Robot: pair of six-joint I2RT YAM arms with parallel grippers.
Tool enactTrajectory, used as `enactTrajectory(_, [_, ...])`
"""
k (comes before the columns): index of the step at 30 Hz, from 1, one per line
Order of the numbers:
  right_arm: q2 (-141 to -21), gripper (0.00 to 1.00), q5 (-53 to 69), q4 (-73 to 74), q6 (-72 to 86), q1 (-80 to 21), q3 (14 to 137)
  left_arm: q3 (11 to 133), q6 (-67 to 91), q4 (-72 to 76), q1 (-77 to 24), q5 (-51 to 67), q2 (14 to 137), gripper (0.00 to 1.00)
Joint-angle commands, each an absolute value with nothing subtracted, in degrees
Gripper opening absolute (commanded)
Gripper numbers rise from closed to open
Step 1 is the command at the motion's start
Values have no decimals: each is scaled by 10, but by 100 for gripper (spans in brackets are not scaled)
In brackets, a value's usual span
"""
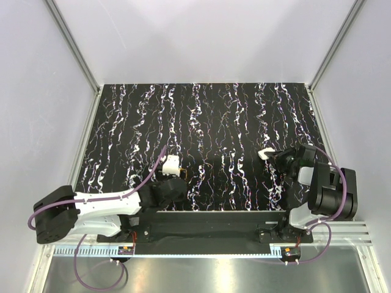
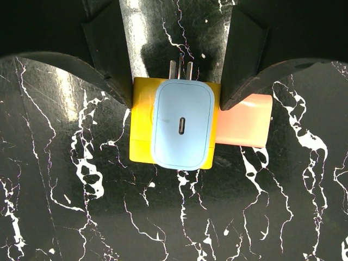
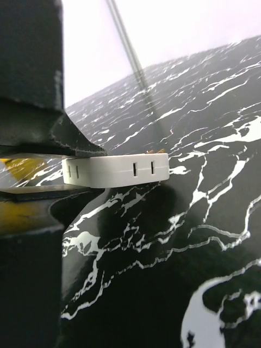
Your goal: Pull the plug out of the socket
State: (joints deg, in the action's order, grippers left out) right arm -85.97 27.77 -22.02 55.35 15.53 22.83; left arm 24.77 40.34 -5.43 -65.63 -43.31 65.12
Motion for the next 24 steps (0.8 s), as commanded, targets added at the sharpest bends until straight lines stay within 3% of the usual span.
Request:
enactTrajectory(1, [-871, 2, 231, -306, 588, 156, 219, 263, 398, -40, -659, -438, 662, 0])
enactTrajectory(3, [-865, 3, 221, -305, 598, 156, 214, 262, 399, -40, -658, -440, 663, 0])
enactTrajectory(6, [-859, 13, 202, -299, 607, 155, 209, 262, 400, -38, -659, -442, 665, 0])
enactTrajectory(10, [-855, 38, 219, -233, 577, 155, 234, 262, 393, -31, -658, -432, 670, 0])
enactTrajectory(11, [-851, 63, 215, -206, 567, 155, 249, 261, 390, -24, -659, -431, 670, 0])
enactTrajectory(15, [-796, 91, 207, -107, 504, 155, 259, 255, 379, -15, -659, -430, 667, 0])
enactTrajectory(18, [-728, 97, 193, -34, 466, 155, 262, 254, 376, -13, -659, -431, 668, 0])
enactTrajectory(24, [-603, 97, 171, 114, 406, 128, 283, 254, 388, -11, -659, -424, 672, 2])
